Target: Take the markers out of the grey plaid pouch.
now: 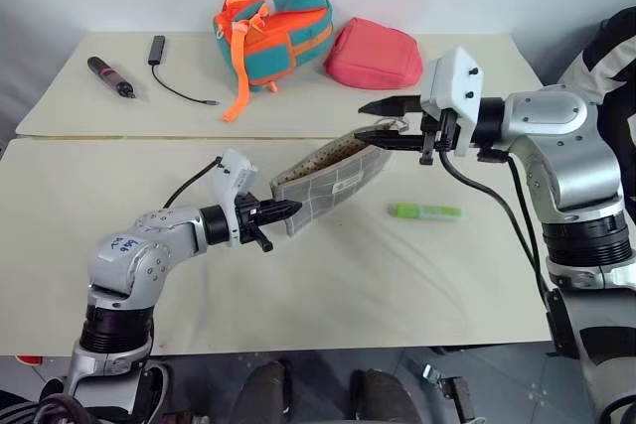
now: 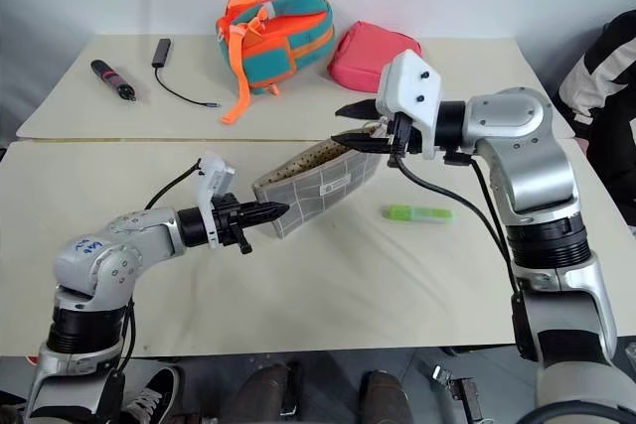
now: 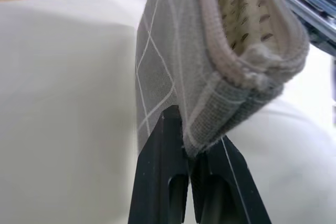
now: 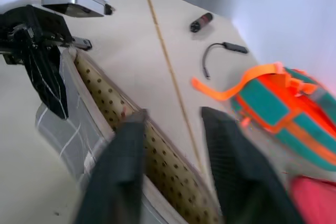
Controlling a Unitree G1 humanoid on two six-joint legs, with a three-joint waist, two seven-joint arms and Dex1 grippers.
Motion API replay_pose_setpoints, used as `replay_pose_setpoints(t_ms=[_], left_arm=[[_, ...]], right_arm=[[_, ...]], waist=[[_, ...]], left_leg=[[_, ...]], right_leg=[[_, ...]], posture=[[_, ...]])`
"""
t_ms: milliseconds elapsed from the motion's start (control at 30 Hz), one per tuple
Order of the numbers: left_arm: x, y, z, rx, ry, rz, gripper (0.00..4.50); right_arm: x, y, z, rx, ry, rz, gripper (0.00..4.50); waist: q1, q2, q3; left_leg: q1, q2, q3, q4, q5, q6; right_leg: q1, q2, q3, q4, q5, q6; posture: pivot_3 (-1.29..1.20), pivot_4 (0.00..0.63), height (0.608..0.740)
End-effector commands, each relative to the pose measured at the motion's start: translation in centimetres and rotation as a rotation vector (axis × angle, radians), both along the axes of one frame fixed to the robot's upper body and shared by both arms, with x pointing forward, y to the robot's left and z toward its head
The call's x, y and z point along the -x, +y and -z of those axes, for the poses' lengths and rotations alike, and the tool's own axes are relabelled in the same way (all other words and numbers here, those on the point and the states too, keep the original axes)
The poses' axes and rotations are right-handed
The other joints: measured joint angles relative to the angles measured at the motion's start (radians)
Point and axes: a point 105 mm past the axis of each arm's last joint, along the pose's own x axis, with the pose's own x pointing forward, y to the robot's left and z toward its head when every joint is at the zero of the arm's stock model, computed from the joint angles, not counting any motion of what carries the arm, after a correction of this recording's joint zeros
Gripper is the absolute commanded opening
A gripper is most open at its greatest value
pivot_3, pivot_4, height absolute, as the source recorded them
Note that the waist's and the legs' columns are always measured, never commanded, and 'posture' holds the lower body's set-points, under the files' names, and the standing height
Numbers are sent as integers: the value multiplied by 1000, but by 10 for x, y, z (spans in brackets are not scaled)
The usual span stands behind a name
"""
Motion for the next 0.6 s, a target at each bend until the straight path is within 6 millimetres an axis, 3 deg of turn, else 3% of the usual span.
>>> replay_pose_setpoints(t_ms=[33,100,300,400,500,600], left_arm=[[13,-8,-14,-11,-45,91,0],[16,-4,-15,-20,-46,96,0],[20,-6,-14,-20,-26,130,0],[26,-10,-10,-23,1,166,0],[36,-15,-6,-36,27,220,0],[36,-17,-2,-35,38,223,0]], right_arm=[[10,-1,6,110,-52,-50,115],[4,-7,18,200,-81,-36,49],[8,0,25,253,-59,-92,49],[9,-12,52,438,-92,-113,49],[5,-7,54,439,-60,-118,49],[13,-1,66,479,14,-146,49]], waist=[[-1,0,0],[-1,0,0],[-3,0,0],[-3,0,0],[-2,0,0],[-3,0,0]], left_leg=[[0,0,0,0,0,0],[0,0,0,0,0,0],[1,1,0,0,1,-1],[1,1,0,0,1,-1],[1,1,1,0,0,-1],[1,1,1,0,1,-1]], right_leg=[[0,0,0,0,0,0],[0,0,0,0,0,0],[-1,1,1,-1,0,0],[-1,0,1,-1,0,0],[-1,1,1,-2,0,0],[-1,0,1,-1,0,0]], posture=[[0,150,740],[0,150,740],[0,150,740],[0,150,740],[0,150,740],[0,150,740]])
